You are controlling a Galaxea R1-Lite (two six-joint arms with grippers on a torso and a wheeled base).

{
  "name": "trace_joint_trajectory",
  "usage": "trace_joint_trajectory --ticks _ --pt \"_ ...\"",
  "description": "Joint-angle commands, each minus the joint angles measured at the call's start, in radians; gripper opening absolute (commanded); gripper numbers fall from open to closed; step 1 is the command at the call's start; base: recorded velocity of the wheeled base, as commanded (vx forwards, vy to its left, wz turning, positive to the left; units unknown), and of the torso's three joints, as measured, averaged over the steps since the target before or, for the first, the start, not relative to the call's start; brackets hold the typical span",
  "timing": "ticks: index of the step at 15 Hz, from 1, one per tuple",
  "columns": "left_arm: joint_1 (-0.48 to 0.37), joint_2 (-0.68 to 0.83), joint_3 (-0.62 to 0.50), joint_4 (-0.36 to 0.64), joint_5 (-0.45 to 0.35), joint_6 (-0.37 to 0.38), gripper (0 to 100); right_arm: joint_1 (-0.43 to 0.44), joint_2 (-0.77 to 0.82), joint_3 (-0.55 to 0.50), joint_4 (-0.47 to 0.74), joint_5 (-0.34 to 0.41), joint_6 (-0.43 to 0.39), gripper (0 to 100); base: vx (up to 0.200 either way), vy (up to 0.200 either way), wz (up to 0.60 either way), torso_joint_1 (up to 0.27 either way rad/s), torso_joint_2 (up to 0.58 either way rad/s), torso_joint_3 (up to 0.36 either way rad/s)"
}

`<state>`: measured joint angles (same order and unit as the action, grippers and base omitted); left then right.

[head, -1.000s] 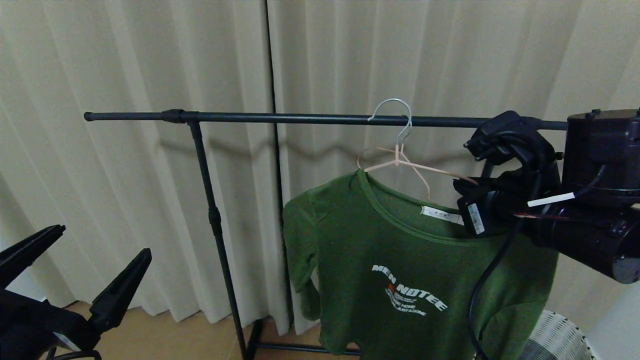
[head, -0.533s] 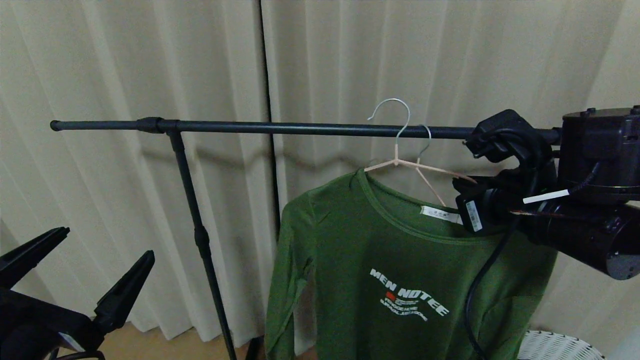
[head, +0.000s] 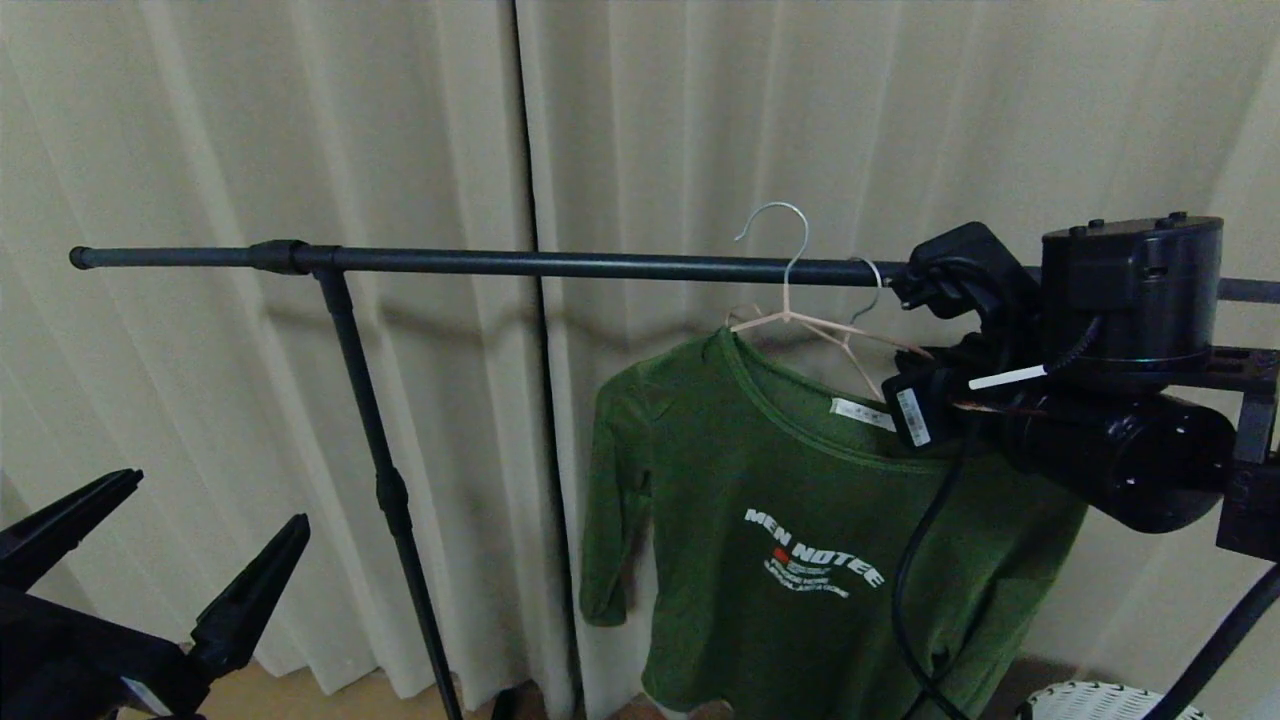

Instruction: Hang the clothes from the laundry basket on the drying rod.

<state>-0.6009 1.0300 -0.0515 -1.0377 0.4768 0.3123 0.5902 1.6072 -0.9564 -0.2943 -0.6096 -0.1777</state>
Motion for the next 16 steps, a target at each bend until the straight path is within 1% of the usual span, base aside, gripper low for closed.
trace_joint_trajectory --ticks 1,4,6,10,12,16 --pt "0.0 0.015 -0.002 -0.001 0.0 0.001 100 0.0 0.045 -0.021 0.0 -0.009 0.0 0 0.0 0.0 0.0 0.0 0.0 0.0" --pt "0.0 0.018 0.004 -0.001 0.0 0.002 100 0.0 0.111 -0.064 0.0 -0.061 0.0 0 0.0 0.0 0.0 0.0 0.0 0.0" --pt "0.0 0.019 0.013 -0.001 0.0 -0.001 100 0.0 0.14 -0.085 0.004 -0.064 -0.002 0 0.0 0.0 0.0 0.0 0.0 0.0" --pt "-0.002 0.015 0.015 -0.001 0.0 0.002 100 0.003 0.158 -0.082 0.006 -0.064 -0.002 0 0.0 0.0 0.0 0.0 0.0 0.0" --pt "-0.002 0.016 0.015 -0.001 0.0 0.002 100 0.02 0.163 -0.088 0.004 -0.064 -0.002 0 0.0 0.0 0.0 0.0 0.0 0.0" --pt "-0.002 0.018 0.015 -0.001 0.0 0.002 100 0.034 0.197 -0.127 0.007 -0.065 -0.003 0 0.0 0.0 0.0 0.0 0.0 0.0"
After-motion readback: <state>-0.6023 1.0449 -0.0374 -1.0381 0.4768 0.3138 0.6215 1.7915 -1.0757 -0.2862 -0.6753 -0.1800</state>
